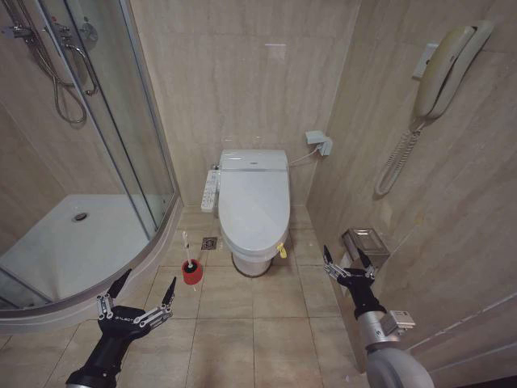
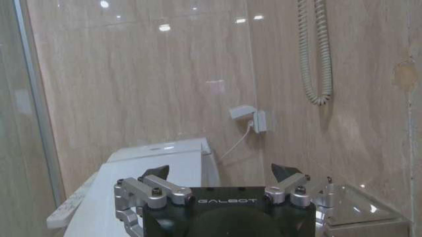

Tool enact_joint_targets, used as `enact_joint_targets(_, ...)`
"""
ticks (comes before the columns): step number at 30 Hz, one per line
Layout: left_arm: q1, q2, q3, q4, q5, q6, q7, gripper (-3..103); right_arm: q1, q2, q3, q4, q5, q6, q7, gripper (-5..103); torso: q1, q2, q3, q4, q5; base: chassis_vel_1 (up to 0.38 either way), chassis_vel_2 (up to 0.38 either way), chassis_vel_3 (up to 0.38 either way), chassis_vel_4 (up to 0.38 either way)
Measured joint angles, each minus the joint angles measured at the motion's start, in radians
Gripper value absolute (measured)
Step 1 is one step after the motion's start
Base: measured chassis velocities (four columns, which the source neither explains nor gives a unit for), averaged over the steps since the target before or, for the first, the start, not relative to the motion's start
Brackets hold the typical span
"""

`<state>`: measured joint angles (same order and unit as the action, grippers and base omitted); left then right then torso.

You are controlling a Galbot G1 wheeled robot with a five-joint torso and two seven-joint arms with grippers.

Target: Open the toilet lid, clean the toilet bowl with a toilet brush, close the toilet lid, and flush.

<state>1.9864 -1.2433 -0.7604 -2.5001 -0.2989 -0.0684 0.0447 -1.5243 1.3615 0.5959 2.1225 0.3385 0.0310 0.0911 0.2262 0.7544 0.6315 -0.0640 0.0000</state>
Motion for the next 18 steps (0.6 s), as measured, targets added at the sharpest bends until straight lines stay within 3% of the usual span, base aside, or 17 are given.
enact_joint_targets(18,0.0,0.0,0.0,0.0,0.0,0.0,0.0,100,0.012,-0.002,-0.007,-0.001,0.007,-0.001,-0.008,100,0.0,0.0,0.0,0.0002,0.0,-0.004,0.002,0.008,-0.002)
